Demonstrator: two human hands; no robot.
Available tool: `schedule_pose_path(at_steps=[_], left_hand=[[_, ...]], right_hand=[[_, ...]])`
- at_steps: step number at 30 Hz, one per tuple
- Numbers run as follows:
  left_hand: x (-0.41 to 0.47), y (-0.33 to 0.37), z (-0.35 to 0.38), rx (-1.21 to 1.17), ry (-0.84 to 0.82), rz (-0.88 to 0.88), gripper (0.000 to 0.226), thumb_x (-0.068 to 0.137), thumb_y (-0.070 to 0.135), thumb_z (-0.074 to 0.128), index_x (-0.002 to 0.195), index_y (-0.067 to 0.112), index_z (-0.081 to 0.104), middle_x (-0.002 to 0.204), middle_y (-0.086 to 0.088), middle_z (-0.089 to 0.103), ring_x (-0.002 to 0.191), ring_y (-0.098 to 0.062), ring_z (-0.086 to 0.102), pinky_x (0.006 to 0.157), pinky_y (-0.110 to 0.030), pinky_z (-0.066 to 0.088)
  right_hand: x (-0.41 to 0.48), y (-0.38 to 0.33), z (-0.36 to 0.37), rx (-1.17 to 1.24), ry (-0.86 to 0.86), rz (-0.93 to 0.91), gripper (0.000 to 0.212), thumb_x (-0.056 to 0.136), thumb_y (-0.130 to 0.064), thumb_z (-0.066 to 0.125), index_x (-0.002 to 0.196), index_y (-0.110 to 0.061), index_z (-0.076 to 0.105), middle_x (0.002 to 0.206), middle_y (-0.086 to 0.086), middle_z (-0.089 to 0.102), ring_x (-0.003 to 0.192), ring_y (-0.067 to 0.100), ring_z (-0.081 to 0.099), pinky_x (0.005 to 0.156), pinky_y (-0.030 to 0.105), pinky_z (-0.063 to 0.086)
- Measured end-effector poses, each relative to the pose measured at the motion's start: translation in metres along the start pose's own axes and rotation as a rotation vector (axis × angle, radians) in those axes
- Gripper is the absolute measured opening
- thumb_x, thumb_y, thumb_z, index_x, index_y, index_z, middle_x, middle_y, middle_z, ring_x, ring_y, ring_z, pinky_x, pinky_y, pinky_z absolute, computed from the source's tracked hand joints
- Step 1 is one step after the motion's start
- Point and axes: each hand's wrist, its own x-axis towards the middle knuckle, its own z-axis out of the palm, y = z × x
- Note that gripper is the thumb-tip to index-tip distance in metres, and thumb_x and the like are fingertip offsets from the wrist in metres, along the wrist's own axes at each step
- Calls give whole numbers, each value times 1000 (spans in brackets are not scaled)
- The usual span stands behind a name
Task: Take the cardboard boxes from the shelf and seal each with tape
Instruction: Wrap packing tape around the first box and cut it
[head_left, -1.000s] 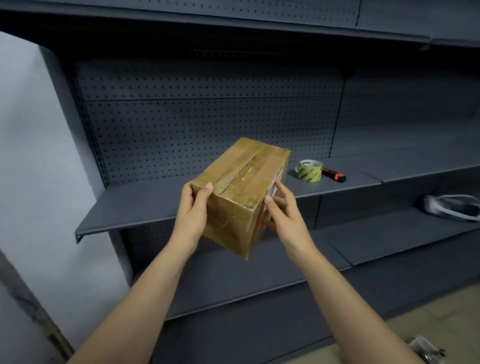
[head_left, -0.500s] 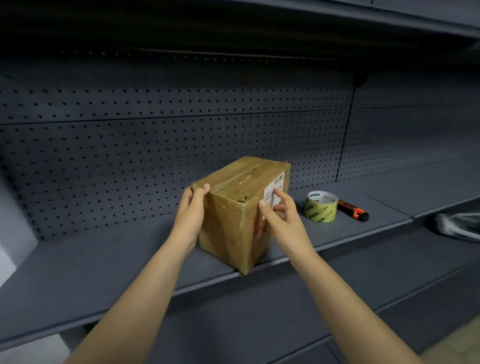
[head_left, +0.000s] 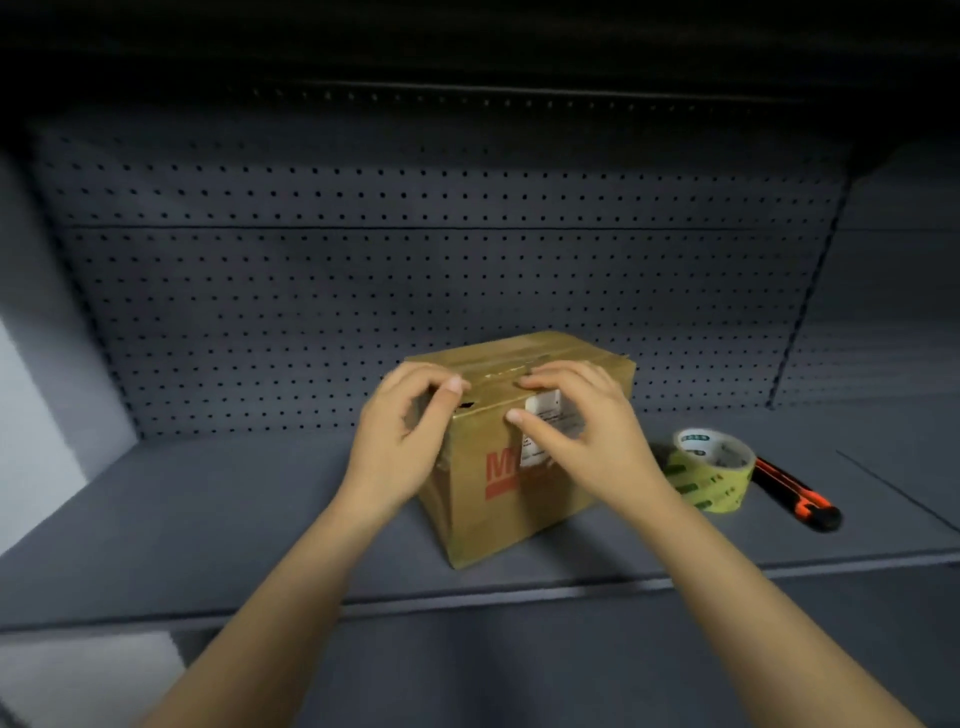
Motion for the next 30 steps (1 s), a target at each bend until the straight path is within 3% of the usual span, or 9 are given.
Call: schedule_pose_path(at_steps=[3,6,11,21,27,30], left_hand=[[-8,9,1,1,9,-54,24,86,47,60,91,26,71,102,15,66,108,0,59,91,-10,40],[-8,11,0,25,12,-115,7,86,29,75,91,26,71,105,16,67,116,-2,58,98,-19,44],[-1,15,-2,29,-23,-208,6,91,17,68,94,17,74,111,6,70,118,-1,58,98,-18,46],[18,3,2,-165,-2,-294,15,94,16,62,82,11,69,101,4,76,119,4,57,92,-10,45],[22,-8,7,-201,-35,-262,34,100,29,49,87,7,70,104,4,75,116,2,60,104,-25,43],[21,-10,6,-243,-47,-271,22,101,21,51,92,10,68,109,3,74,121,0,57,106,-25,43]], right_hand=[[6,8,2,10,3,-70,36,84,-56,65,105,-27,69,108,-16,59,110,6,50,100,31,35],[8,14,3,11,11,-105,40,82,-62,60,103,-29,69,105,-17,58,108,6,49,96,28,31],[9,18,7,14,53,-120,41,81,-63,60,101,-29,68,103,-19,58,105,3,43,94,17,21],[20,23,13,-48,81,-96,34,80,-56,70,98,-27,68,100,-15,59,104,8,44,87,21,20],[23,17,18,-5,27,-138,36,83,-52,59,109,-29,69,106,-22,56,107,1,42,97,14,21],[28,5,24,-18,-38,-188,35,83,-51,60,111,-31,68,109,-18,59,107,3,44,95,14,21]])
